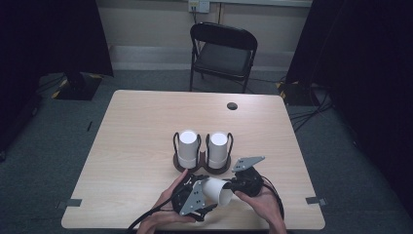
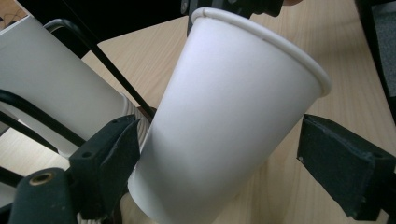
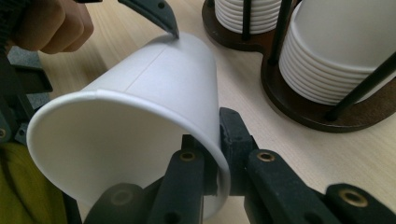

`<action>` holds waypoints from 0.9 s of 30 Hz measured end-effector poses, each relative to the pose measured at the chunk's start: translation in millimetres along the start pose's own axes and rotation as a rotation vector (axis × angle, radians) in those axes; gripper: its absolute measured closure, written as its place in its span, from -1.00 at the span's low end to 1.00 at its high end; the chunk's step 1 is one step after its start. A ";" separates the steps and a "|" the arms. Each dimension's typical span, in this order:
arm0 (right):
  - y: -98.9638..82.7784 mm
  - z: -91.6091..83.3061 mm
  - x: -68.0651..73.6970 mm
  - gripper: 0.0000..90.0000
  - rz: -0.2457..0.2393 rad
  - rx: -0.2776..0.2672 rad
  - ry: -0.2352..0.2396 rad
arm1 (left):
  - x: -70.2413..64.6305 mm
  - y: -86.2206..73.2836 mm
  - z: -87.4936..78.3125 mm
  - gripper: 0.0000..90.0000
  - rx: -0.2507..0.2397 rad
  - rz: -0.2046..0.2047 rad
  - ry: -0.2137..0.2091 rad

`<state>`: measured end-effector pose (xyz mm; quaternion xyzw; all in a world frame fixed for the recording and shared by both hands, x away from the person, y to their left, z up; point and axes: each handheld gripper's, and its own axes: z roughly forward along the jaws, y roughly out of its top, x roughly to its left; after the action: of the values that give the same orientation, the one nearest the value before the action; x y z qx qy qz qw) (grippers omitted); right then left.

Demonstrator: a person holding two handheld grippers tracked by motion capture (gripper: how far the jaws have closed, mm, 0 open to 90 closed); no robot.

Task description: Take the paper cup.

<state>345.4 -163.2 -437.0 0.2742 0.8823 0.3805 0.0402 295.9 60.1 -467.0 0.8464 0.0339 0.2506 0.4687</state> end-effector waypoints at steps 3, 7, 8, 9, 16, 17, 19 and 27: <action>0.5 -1.3 -0.7 0.96 0.006 -0.013 0.009 | -3.0 2.1 3.9 -0.65 0.012 0.010 0.016; 2.6 -0.6 -1.0 0.97 0.013 -0.016 0.008 | -3.4 4.0 7.2 -0.67 0.015 0.008 0.020; 2.8 -0.5 -1.2 0.97 0.022 -0.018 0.009 | -3.3 4.5 7.7 -0.66 0.016 0.015 0.026; 3.1 -0.3 -1.5 0.97 0.030 -0.019 0.010 | -3.8 4.5 8.3 -0.67 0.008 0.002 0.024; 7.3 5.3 -1.6 0.97 0.075 -0.027 0.027 | -5.6 4.6 11.6 -0.65 0.018 -0.003 0.080; 7.7 5.8 -1.6 0.98 0.082 -0.028 0.028 | -5.4 4.0 11.3 -0.66 0.020 -0.002 0.086; 8.5 6.8 -1.7 0.98 0.091 -0.027 0.030 | -5.5 3.9 11.5 -0.66 0.016 -0.009 0.089; 8.4 6.2 -0.3 0.97 0.118 -0.016 0.037 | -6.2 6.5 12.4 -0.66 0.008 -0.008 0.075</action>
<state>351.1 -154.6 -435.6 0.3184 0.8620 0.3944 0.0034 295.0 45.0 -469.5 0.8381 0.0557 0.2800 0.4649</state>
